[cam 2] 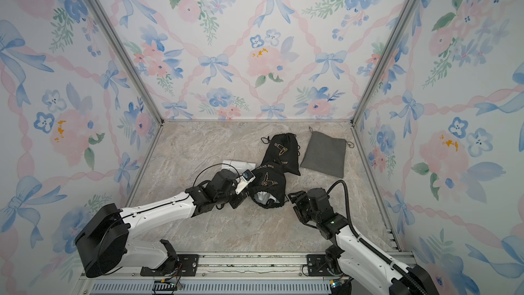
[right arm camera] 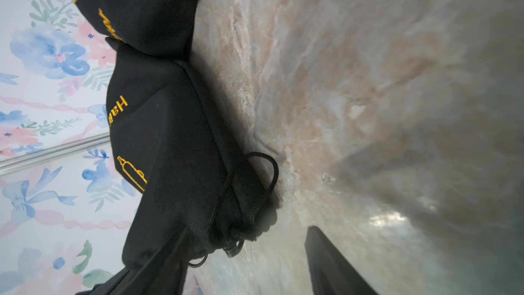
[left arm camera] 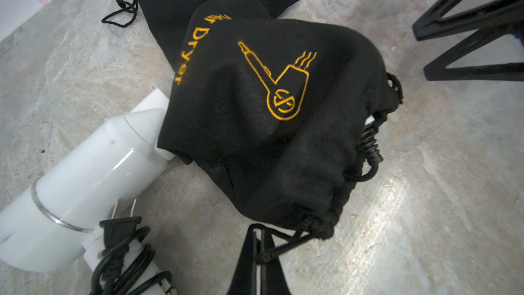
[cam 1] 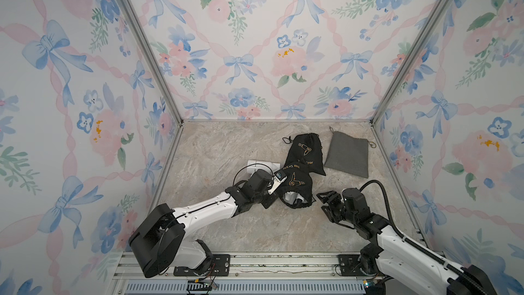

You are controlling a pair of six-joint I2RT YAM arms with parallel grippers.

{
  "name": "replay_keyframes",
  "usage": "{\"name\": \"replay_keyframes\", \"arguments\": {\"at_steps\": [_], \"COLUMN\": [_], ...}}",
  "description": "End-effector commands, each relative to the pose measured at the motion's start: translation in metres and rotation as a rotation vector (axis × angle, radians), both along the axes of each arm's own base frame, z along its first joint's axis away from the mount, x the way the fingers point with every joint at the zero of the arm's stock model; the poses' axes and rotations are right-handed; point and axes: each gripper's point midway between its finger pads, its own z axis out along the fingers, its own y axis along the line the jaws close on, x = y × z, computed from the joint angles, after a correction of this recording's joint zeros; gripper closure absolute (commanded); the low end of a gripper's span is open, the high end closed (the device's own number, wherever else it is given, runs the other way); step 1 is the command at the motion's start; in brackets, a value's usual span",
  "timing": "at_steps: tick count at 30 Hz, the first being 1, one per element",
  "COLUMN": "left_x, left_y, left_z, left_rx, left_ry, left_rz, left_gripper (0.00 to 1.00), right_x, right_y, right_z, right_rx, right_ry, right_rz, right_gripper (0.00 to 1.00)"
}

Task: Pack away hair dryers
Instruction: Pull the drawstrings on both sides of the drawstring bag.

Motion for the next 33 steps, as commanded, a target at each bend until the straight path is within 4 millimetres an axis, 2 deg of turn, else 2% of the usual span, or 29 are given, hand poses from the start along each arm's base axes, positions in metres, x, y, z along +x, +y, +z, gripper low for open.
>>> {"name": "replay_keyframes", "arguments": {"at_steps": [1,8,15,19,27,33], "left_x": [0.0,-0.003,-0.003,-0.003,-0.003,0.0], "left_y": [-0.009,-0.01,-0.01,-0.009,-0.007,-0.002], "left_z": [0.017,0.021,0.026,0.028,0.034,0.037], "left_rx": [-0.05,-0.06,-0.068,-0.073,-0.078,-0.069], "left_ry": [-0.012,-0.019,-0.03,-0.033,-0.053,-0.076], "left_rz": [-0.009,-0.017,-0.014,-0.013,-0.007,0.005], "left_gripper": [1.0,1.0,1.0,1.0,1.0,1.0], "right_x": [0.001,0.004,0.005,0.007,0.012,0.016], "right_y": [0.015,0.028,0.015,0.009,-0.002,-0.02], "right_z": [-0.009,-0.025,-0.033,-0.033,-0.021,-0.006], "right_rx": [0.09,0.114,0.055,0.037,0.008,-0.027], "right_ry": [0.062,0.101,0.109,0.102,0.06,0.011], "right_rz": [-0.022,-0.033,-0.076,-0.095,-0.127,-0.17], "right_gripper": [0.36,0.56,0.8,1.0,1.0,1.0]}}
